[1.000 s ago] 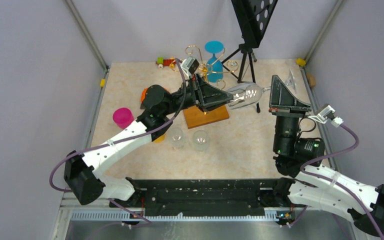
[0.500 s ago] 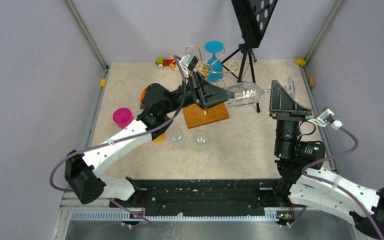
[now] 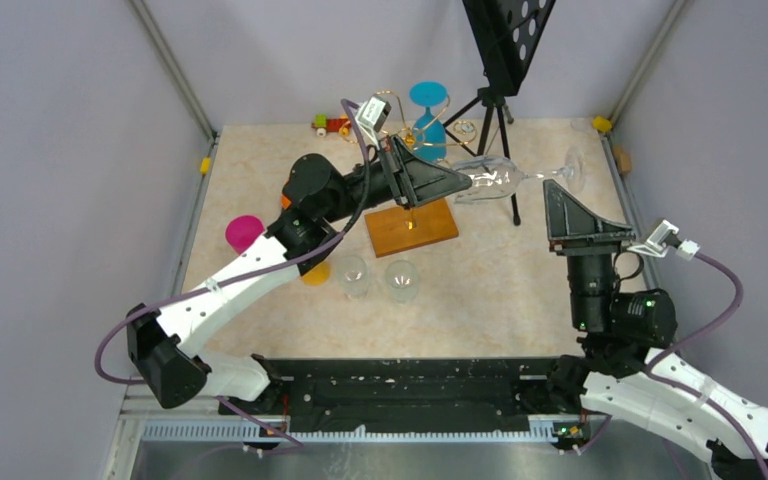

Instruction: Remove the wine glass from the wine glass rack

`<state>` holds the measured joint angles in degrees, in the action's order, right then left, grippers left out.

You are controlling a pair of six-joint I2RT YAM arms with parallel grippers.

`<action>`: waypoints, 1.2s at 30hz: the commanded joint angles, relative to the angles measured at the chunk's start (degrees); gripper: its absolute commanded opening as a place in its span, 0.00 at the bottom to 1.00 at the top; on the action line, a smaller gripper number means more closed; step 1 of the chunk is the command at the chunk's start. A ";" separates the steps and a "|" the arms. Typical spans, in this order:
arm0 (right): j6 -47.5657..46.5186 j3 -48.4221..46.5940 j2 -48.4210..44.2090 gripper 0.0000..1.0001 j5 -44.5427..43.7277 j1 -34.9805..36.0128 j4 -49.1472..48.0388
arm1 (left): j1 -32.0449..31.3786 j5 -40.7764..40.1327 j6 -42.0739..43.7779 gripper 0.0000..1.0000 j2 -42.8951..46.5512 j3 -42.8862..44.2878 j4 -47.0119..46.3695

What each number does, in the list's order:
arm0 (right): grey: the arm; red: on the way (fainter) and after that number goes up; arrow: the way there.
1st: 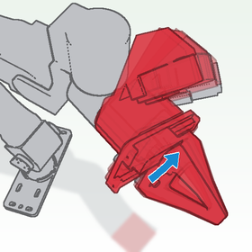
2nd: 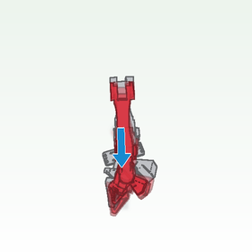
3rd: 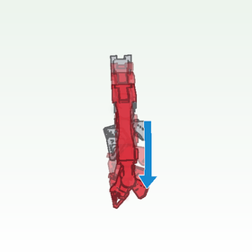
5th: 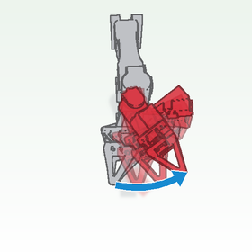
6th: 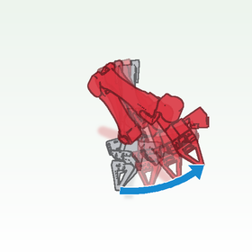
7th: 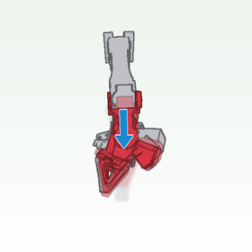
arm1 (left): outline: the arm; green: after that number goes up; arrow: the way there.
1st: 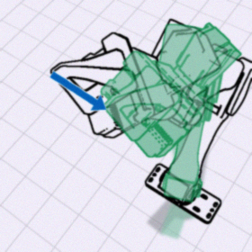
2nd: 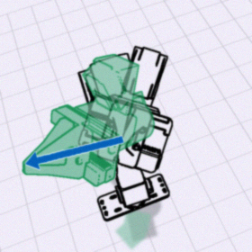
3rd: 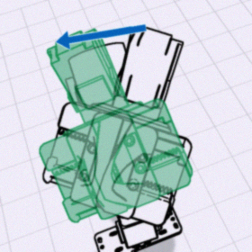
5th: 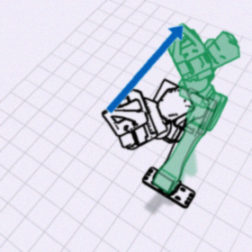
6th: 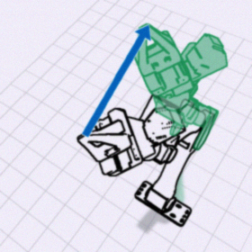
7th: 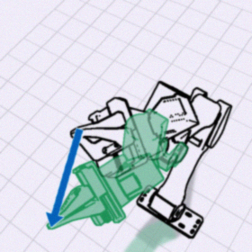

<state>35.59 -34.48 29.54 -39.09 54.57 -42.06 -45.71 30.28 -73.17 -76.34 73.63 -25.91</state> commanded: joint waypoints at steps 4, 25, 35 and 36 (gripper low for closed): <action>8.13 -0.14 -10.08 0.60 5.73 -0.34 24.40 | -0.01 -4.67 12.09 0.00 3.60 4.79 5.73; 6.37 -9.14 -25.45 0.58 -0.16 -0.31 54.58 | -10.69 -15.08 47.80 0.00 -4.86 18.75 51.83; 9.88 -10.34 -28.66 0.56 -7.36 -0.34 61.49 | -16.65 -32.12 61.02 0.00 -20.77 33.47 78.47; 10.42 -10.92 -28.68 0.56 -7.91 -0.29 62.56 | -16.65 -33.45 61.94 0.00 -21.68 34.41 79.88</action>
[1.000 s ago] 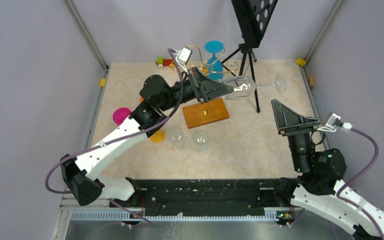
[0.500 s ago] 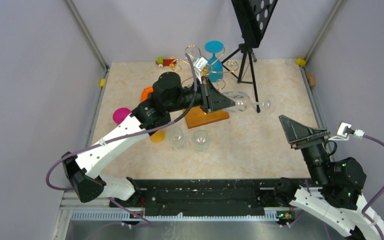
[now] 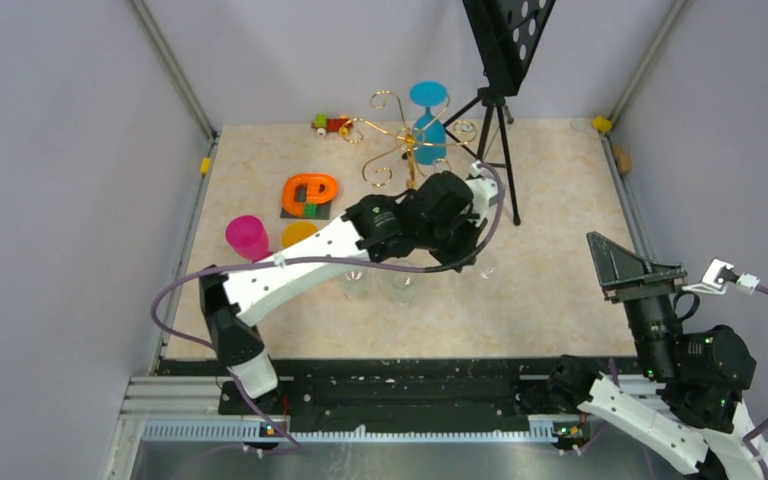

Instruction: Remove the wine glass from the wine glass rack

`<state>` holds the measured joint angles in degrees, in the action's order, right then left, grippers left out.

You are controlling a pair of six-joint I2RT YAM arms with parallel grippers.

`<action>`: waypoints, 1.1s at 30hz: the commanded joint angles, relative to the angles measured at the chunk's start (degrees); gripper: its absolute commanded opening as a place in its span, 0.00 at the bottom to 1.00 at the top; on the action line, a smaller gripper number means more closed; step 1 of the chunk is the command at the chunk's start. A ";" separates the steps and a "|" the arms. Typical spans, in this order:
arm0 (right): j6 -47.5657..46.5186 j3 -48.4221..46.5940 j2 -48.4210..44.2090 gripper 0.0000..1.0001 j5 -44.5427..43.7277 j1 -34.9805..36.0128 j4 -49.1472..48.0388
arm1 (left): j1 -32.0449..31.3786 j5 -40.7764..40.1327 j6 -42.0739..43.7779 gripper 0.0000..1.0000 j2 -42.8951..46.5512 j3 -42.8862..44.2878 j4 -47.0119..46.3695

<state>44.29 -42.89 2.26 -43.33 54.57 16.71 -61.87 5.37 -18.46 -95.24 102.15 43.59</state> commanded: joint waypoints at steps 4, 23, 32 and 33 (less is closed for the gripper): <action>2.15 -3.22 -1.44 0.56 -4.47 -0.26 5.72 | -0.45 -6.71 10.21 0.00 -4.83 6.57 11.81; 4.00 -2.82 -1.42 0.55 -5.96 -0.30 7.93 | -0.53 -7.70 12.09 0.00 -14.03 6.11 15.03; 4.55 -2.14 -1.40 0.55 -5.83 -0.33 7.35 | -0.45 -9.84 11.65 0.32 -13.74 8.47 16.14; 4.67 -1.99 -1.41 0.55 -5.62 -0.30 7.37 | -0.46 -10.80 11.28 0.38 -13.42 9.31 16.26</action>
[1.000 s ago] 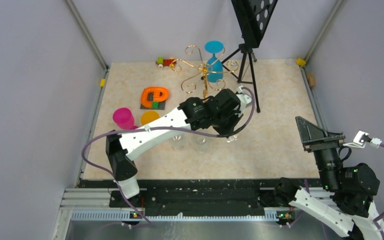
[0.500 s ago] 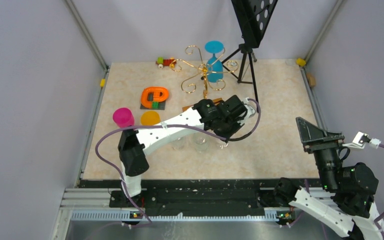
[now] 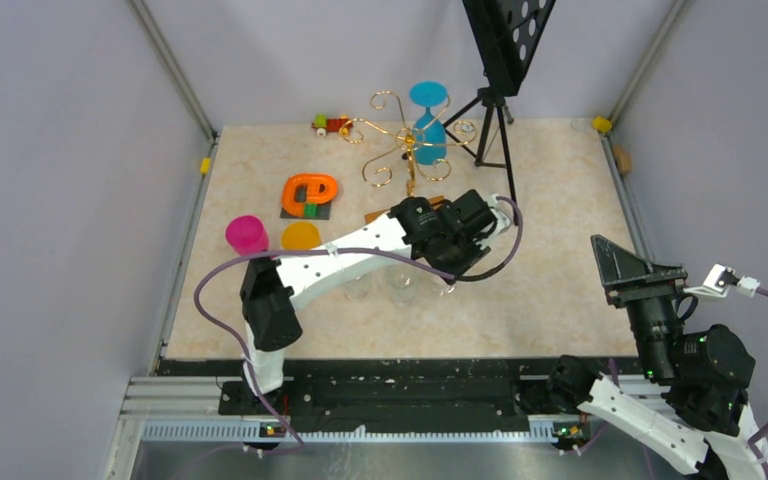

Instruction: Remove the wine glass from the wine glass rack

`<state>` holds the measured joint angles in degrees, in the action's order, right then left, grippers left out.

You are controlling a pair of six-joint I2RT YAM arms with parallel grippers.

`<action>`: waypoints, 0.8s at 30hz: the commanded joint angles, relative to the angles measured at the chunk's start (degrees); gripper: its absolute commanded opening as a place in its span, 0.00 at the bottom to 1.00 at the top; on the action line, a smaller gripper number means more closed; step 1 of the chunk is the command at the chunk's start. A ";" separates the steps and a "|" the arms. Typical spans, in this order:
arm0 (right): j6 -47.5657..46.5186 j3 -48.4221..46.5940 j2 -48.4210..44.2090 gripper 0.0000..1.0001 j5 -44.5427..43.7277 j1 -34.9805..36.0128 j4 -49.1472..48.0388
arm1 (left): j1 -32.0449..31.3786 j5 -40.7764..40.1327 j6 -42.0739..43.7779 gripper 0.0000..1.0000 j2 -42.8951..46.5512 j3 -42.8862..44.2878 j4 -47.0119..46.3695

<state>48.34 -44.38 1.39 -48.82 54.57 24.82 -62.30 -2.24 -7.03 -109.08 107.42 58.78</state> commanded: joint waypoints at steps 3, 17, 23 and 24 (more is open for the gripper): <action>0.65 -0.44 -0.57 0.56 0.41 -0.30 -0.73 | 0.04 -5.11 -0.52 0.54 2.30 5.43 0.16; 1.58 -0.85 1.74 0.56 0.83 -0.33 0.13 | 6.01 -1.87 -1.04 0.75 17.14 9.01 -11.48; 2.51 -0.62 3.90 0.56 0.82 -0.33 0.57 | 21.43 5.56 -11.35 0.92 23.80 6.14 -24.66; 2.92 -0.36 4.08 0.56 0.60 -0.33 0.51 | 23.24 5.50 -12.97 0.93 24.56 5.53 -27.89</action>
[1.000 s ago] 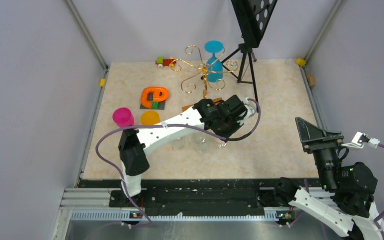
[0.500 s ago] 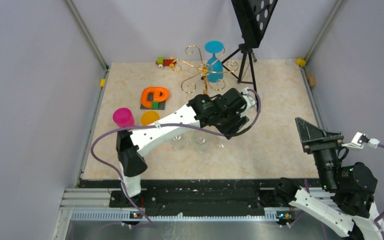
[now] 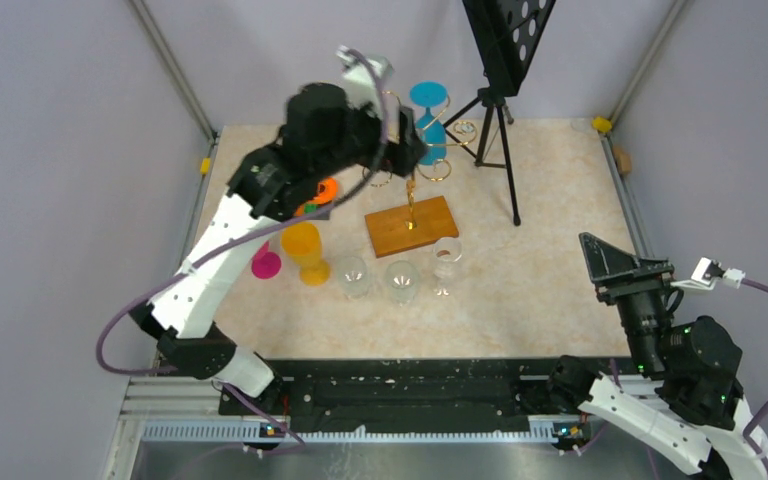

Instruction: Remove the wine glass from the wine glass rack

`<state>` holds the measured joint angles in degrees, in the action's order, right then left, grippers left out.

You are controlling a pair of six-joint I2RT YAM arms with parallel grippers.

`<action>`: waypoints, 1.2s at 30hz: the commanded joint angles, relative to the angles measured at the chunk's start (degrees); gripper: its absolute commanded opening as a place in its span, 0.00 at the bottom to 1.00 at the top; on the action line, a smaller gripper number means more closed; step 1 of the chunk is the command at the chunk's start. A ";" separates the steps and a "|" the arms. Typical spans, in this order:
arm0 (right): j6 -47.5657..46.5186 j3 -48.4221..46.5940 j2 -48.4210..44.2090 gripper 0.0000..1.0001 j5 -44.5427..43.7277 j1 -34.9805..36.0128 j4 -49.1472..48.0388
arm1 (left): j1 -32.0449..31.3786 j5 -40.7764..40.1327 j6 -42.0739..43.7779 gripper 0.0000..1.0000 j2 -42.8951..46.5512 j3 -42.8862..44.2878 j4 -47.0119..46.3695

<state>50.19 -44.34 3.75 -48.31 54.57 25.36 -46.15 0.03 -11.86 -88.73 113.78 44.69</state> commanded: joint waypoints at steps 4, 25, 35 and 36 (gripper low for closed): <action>1.69 -0.03 2.43 0.55 0.24 -0.34 -0.25 | 11.82 4.30 -12.47 0.93 5.53 -4.12 -23.53; 4.47 1.56 3.44 0.54 -0.87 -0.33 0.74 | 18.84 8.96 -40.91 0.59 -13.01 -1.99 -38.58; 3.94 3.37 1.91 0.52 -1.52 -0.33 0.04 | 18.88 8.86 -43.25 0.55 -15.97 -3.37 -40.16; 4.01 3.38 1.82 0.52 -1.53 -0.34 0.11 | 18.85 9.09 -43.65 0.55 -16.36 -3.26 -40.44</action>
<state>54.19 -41.21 6.42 -48.95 54.57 26.26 -27.16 7.86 -53.65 -104.64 109.27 9.80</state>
